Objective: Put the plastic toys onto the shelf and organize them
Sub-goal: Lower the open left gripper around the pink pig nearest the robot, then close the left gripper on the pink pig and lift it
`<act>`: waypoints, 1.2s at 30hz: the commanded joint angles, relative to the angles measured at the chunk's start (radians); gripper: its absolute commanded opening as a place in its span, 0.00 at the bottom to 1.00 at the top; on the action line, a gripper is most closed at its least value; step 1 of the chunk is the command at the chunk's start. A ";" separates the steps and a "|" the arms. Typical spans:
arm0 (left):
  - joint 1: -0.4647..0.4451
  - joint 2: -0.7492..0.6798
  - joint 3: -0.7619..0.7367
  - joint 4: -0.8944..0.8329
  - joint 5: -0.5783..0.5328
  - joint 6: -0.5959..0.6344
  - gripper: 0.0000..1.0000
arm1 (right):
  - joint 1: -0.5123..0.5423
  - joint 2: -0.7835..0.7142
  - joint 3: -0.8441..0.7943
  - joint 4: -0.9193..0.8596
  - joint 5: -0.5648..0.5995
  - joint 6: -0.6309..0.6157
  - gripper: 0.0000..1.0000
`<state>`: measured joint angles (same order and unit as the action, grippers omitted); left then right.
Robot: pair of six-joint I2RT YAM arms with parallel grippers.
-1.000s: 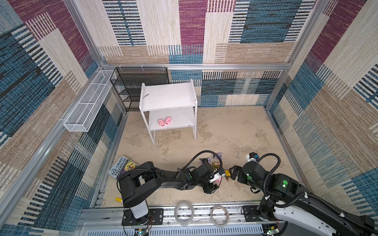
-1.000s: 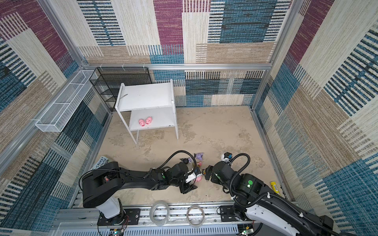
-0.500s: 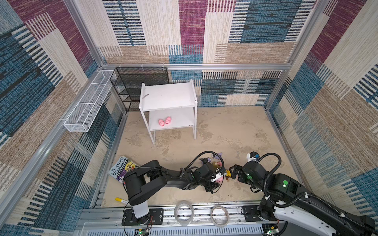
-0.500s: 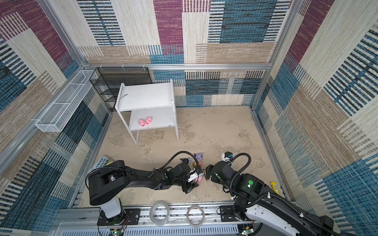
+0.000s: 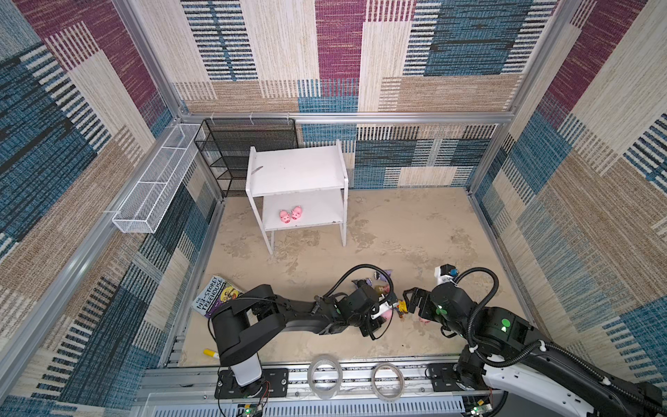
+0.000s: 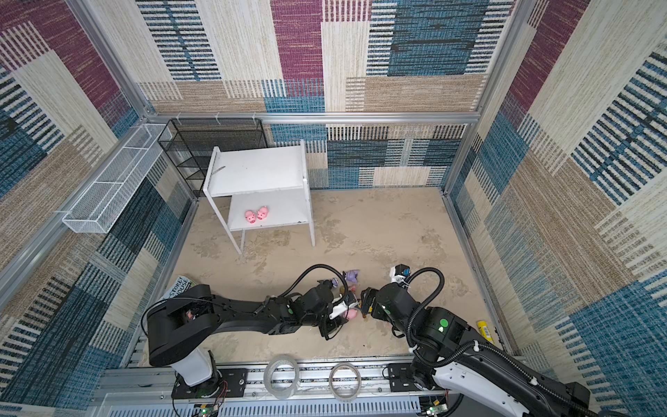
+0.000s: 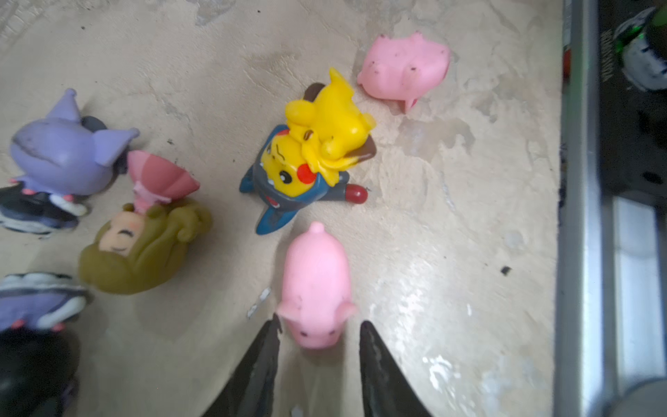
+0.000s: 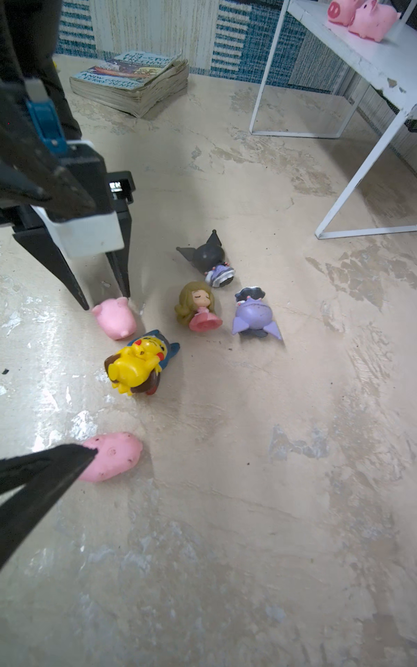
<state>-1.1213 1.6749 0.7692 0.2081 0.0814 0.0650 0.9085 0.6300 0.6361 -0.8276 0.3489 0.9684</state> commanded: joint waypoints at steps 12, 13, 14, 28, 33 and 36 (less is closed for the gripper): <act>-0.002 -0.024 -0.004 -0.026 0.005 -0.097 0.52 | 0.001 -0.005 0.000 0.164 0.042 -0.088 1.00; -0.002 -0.007 0.004 -0.010 -0.010 -0.098 0.53 | 0.000 -0.018 0.001 0.156 0.044 -0.084 1.00; -0.002 0.010 0.010 0.007 -0.023 -0.095 0.54 | 0.000 -0.030 0.002 0.149 0.044 -0.080 1.00; -0.002 0.115 0.071 0.026 -0.009 -0.050 0.37 | 0.001 -0.017 0.013 0.185 0.045 -0.125 1.00; -0.002 0.082 0.037 0.046 -0.012 -0.050 0.29 | 0.001 0.008 0.038 0.204 0.042 -0.179 1.00; -0.002 0.056 0.030 0.021 -0.012 -0.049 0.27 | 0.000 -0.005 0.051 0.210 0.055 -0.203 1.00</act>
<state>-1.1240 1.7512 0.8055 0.2192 0.0811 0.0040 0.9085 0.6327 0.6712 -0.6643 0.3870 0.8066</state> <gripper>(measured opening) 0.271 0.996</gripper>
